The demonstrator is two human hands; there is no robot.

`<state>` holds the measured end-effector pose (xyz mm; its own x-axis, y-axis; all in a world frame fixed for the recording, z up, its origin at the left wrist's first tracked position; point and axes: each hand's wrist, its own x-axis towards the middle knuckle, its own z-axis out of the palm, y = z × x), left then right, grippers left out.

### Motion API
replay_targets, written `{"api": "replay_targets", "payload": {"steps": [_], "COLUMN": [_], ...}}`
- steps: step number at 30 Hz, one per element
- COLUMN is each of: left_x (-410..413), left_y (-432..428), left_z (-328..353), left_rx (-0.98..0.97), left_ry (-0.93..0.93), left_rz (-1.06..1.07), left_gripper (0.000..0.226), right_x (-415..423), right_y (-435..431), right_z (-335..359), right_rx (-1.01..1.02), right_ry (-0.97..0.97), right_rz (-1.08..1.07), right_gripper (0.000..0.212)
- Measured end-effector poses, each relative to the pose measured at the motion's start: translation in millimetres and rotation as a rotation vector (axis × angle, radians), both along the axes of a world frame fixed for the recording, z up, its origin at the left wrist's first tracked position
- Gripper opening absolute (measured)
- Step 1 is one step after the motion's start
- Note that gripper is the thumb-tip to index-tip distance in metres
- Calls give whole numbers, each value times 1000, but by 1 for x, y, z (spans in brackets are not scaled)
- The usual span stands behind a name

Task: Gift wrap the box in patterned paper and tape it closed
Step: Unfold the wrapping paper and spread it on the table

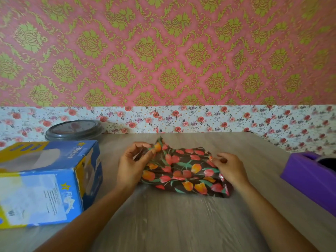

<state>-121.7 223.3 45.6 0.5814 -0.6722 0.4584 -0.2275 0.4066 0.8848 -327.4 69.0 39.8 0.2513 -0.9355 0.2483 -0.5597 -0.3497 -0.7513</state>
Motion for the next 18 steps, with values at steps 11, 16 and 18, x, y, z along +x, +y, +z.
{"api": "replay_targets", "payload": {"steps": [11, 16, 18], "left_x": [20, 13, 9], "left_y": [-6, -8, -7], "left_z": [-1, 0, 0], "left_rx": [80, 88, 89], "left_ry": [251, 264, 266], "left_rz": [324, 345, 302], "left_gripper": [17, 33, 32], "right_x": [1, -2, -2], "right_y": [-14, -20, -21], "right_z": [4, 4, 3], "right_rx": [200, 136, 110], "right_ry": [-479, -496, -512], "right_rz": [-10, -96, -112], "right_gripper": [21, 20, 16]}}
